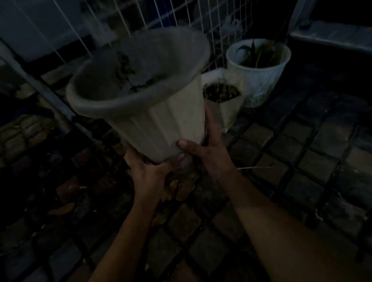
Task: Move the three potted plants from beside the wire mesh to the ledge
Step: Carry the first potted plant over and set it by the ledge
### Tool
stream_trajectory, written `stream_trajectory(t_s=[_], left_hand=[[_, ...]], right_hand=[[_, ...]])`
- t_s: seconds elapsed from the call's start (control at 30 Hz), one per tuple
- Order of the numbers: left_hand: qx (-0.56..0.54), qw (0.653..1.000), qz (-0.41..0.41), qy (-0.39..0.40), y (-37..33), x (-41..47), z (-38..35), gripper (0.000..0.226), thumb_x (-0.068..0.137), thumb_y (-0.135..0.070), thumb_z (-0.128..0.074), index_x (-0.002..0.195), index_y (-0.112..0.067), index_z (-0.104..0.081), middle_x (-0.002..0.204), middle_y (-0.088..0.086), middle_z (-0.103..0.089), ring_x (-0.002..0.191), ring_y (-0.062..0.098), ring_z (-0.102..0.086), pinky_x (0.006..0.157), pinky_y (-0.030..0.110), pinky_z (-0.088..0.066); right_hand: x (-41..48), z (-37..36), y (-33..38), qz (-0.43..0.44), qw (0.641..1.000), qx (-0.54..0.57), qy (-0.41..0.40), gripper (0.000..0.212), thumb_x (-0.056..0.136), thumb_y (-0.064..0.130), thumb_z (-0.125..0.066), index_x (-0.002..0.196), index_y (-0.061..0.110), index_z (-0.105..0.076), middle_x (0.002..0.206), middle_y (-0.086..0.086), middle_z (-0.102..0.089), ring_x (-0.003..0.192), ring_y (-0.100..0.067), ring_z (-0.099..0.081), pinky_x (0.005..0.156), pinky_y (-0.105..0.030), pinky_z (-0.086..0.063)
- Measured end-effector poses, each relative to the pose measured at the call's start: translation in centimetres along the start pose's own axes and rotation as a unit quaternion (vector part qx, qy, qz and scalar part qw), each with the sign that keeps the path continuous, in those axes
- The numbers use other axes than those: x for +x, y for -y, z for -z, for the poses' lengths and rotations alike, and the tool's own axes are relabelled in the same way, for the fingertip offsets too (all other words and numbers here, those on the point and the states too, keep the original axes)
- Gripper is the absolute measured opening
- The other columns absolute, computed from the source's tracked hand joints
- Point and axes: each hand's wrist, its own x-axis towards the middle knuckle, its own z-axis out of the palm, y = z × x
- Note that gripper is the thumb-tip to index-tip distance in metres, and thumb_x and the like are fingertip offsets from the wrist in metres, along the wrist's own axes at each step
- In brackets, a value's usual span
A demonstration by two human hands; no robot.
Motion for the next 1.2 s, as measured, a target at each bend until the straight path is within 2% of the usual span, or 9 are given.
stream_trajectory(t_s=[0.1, 0.27, 0.33, 0.43, 0.57, 0.67, 0.83, 1.03, 1.2], left_hand=[[-0.005, 1.000, -0.006, -0.011, -9.7, 0.2, 1.0, 0.140, 0.043, -0.051, -0.097, 0.159, -0.034, -0.021, 0.159, 0.002, -0.038, 0.139, 0.021, -0.051, 0.107, 0.047, -0.053], [-0.030, 0.999, -0.025, -0.007, -28.4, -0.1, 3.4, 0.124, 0.055, -0.029, -0.096, 0.158, -0.025, -0.027, 0.155, 0.004, -0.047, 0.134, 0.027, -0.057, 0.089, 0.039, -0.063], [-0.039, 0.999, -0.022, 0.000, -36.8, -0.6, 4.5, 0.122, 0.056, -0.022, -0.096, 0.158, -0.030, -0.028, 0.151, 0.007, -0.053, 0.126, 0.041, -0.062, 0.082, 0.047, -0.064], [-0.048, 0.999, -0.012, -0.023, -50.5, -2.1, 6.2, 0.120, 0.062, -0.015, -0.095, 0.157, -0.041, -0.028, 0.148, 0.011, -0.057, 0.120, 0.057, -0.057, 0.062, 0.031, -0.063], [-0.045, 0.997, -0.024, -0.065, -67.4, -4.3, 9.5, 0.111, 0.075, -0.006, -0.085, 0.162, -0.033, -0.021, 0.166, 0.003, -0.035, 0.146, 0.028, -0.045, 0.111, 0.060, -0.046], [-0.041, 0.994, -0.041, -0.091, -77.0, -6.1, 13.6, 0.111, 0.072, -0.017, -0.085, 0.162, -0.035, -0.021, 0.167, 0.000, -0.033, 0.148, 0.023, -0.042, 0.114, 0.061, -0.042], [-0.021, 0.982, -0.087, -0.168, -86.9, -10.3, 22.4, 0.117, 0.065, -0.024, -0.087, 0.161, -0.040, -0.022, 0.162, 0.002, -0.040, 0.145, 0.024, -0.046, 0.112, 0.062, -0.043], [0.056, 0.956, -0.156, -0.243, -93.6, -16.0, 35.2, 0.111, 0.069, -0.029, -0.088, 0.159, -0.045, -0.023, 0.164, -0.011, -0.036, 0.146, 0.018, -0.045, 0.108, 0.056, -0.050], [0.111, 0.924, -0.179, -0.320, -95.9, -20.1, 45.0, 0.113, 0.075, -0.026, -0.091, 0.157, -0.055, -0.019, 0.163, -0.022, -0.031, 0.145, 0.012, -0.044, 0.104, 0.055, -0.054]], right_hand=[[1.0, -1.7, 9.8, 0.033, 0.998, -0.035, 0.029, 0.101, 0.067, 0.063, -0.082, 0.150, 0.052, -0.025, 0.155, 0.015, -0.029, 0.138, 0.002, -0.034, 0.103, -0.010, -0.041], [0.7, -3.5, 27.5, 0.019, 0.995, 0.062, 0.081, 0.101, 0.079, 0.023, -0.083, 0.158, 0.035, -0.022, 0.164, 0.009, -0.027, 0.149, -0.010, -0.031, 0.114, -0.043, -0.044], [0.4, -4.2, 35.2, 0.001, 0.993, 0.077, 0.087, 0.101, 0.079, 0.013, -0.084, 0.158, 0.031, -0.024, 0.162, 0.010, -0.032, 0.147, -0.008, -0.036, 0.110, -0.038, -0.048], [-0.2, -5.7, 48.4, -0.015, 0.994, 0.064, 0.085, 0.099, 0.072, 0.023, -0.085, 0.153, 0.036, -0.030, 0.158, 0.010, -0.036, 0.144, -0.009, -0.040, 0.105, -0.033, -0.052], [-1.9, -9.5, 65.1, -0.009, 0.994, 0.042, 0.097, 0.100, 0.067, 0.027, -0.084, 0.151, 0.027, -0.030, 0.153, 0.007, -0.033, 0.142, -0.006, -0.036, 0.110, -0.034, -0.047], [-3.2, -12.8, 74.6, 0.011, 0.989, 0.025, 0.142, 0.102, 0.068, 0.020, -0.087, 0.151, 0.028, -0.028, 0.156, 0.006, -0.030, 0.144, -0.007, -0.034, 0.111, -0.032, -0.046], [-6.6, -19.8, 84.3, 0.047, 0.961, 0.080, 0.261, 0.104, 0.061, 0.034, -0.093, 0.144, 0.041, -0.032, 0.158, 0.005, -0.034, 0.145, -0.017, -0.039, 0.110, -0.044, -0.048], [-13.5, -31.9, 90.4, 0.080, 0.929, 0.134, 0.337, 0.096, 0.060, 0.034, -0.088, 0.140, 0.046, -0.036, 0.136, 0.039, -0.050, 0.125, 0.014, -0.051, 0.090, -0.011, -0.050], [-18.7, -41.6, 93.7, 0.096, 0.896, 0.159, 0.404, 0.092, 0.055, 0.036, -0.089, 0.134, 0.045, -0.044, 0.143, 0.015, -0.053, 0.130, -0.008, -0.054, 0.101, -0.032, -0.053]])
